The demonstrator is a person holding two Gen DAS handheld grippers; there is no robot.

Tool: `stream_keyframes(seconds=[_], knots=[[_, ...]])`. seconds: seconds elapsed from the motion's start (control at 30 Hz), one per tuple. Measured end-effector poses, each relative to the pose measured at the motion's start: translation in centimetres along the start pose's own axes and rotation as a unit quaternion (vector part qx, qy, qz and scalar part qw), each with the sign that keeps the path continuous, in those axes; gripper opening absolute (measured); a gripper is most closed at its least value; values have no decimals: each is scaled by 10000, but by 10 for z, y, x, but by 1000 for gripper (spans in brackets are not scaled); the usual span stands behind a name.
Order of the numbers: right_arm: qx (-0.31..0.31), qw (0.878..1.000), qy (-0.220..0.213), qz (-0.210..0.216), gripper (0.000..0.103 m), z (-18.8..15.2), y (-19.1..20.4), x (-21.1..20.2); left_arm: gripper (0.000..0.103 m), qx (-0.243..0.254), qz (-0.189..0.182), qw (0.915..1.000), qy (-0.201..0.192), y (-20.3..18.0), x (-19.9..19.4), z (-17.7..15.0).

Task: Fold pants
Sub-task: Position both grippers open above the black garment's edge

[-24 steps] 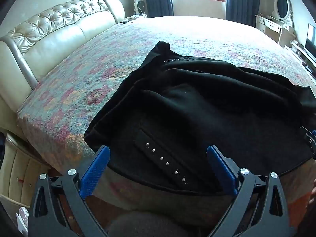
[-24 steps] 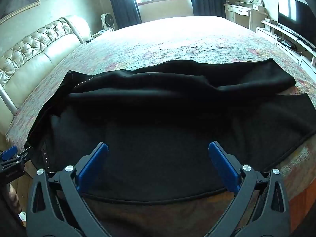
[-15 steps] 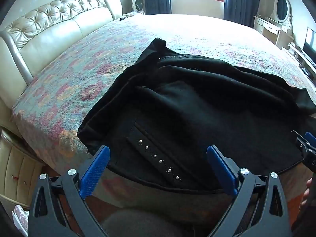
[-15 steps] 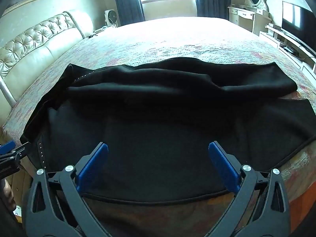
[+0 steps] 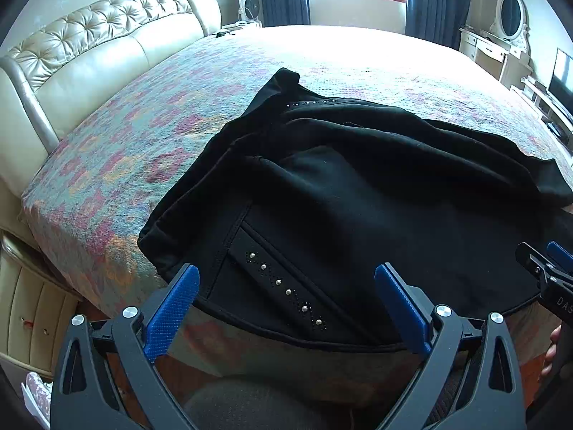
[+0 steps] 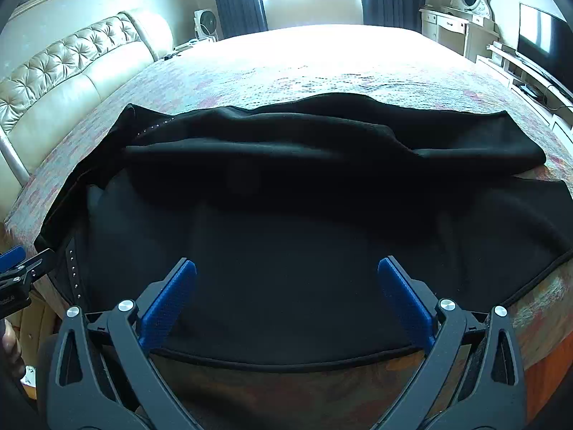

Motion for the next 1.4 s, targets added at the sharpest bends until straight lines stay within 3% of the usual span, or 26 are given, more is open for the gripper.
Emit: stream_keyframes(seconds=[1.07,1.23,1.4], knots=[[-76,9998,103,-129,101,-3,-4,3,97,59,51,9999,116,2,5,-2],[-75,9998,135,-110,101,-3,-4,3,97,211,-398,9987,219,2,7,8],[-164,9998,121,69,101,6,2,2,97,167,-484,9978,411,17,19,27]])
Point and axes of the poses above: each gripper's, at about its wrist camera, not at the fingertips, and x roughly the way its jaws point, y to its left, z to its top, the point moved 6 cm from there along x, roughly the way its jaws point, and after that the axes turned 5 degrees about -y, right-handed, at the moved point
